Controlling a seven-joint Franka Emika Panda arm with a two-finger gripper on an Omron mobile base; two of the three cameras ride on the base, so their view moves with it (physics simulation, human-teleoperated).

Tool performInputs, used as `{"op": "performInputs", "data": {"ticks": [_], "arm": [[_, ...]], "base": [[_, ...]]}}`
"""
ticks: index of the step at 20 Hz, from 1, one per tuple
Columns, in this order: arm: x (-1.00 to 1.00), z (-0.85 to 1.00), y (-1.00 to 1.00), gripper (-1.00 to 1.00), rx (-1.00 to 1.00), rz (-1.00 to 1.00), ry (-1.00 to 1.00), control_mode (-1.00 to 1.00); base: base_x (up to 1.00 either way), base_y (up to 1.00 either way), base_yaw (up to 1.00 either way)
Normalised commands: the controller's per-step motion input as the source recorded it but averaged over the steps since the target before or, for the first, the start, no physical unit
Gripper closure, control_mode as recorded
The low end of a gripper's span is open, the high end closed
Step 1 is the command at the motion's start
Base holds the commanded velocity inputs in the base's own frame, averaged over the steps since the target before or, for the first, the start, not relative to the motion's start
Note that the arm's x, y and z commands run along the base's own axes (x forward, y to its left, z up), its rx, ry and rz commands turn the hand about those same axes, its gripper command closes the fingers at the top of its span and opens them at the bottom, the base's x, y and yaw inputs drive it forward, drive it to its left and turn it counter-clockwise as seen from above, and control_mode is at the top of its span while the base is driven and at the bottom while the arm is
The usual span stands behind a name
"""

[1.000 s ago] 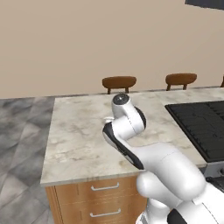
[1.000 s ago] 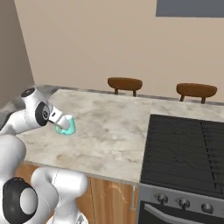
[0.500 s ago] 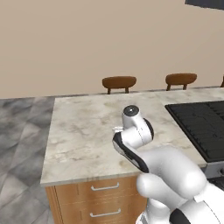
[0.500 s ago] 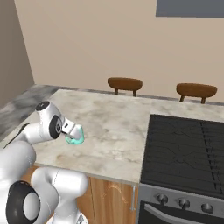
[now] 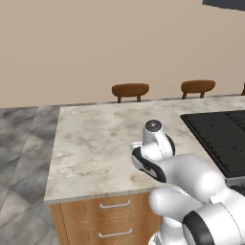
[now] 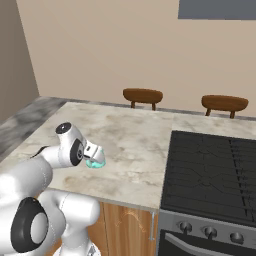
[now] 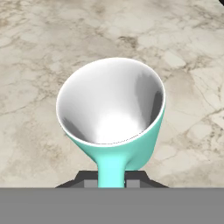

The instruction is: Clear the mugs and bowl far away from the sink.

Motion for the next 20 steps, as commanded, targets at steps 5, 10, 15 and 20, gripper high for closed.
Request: {"op": "performInputs", "data": {"ticks": [5, 10, 15, 20], "arm": [[0.1, -0.27, -0.23, 1.0, 0.0, 0.04, 0.0, -1.0], [0.0, -0.34, -0.09, 1.0, 0.0, 0.04, 0.0, -1.0], [0.0, -0.21, -0.03, 1.0, 0.0, 0.02, 0.0, -1.0], [0.0, -0.1, 0.0, -1.0, 0.01, 0.0, -0.02, -1.0]], "base": [[0.0, 0.0, 0.0], [0.0, 0.0, 0.0], [0.0, 0.0, 0.0], [0.0, 0.0, 0.0]]}}
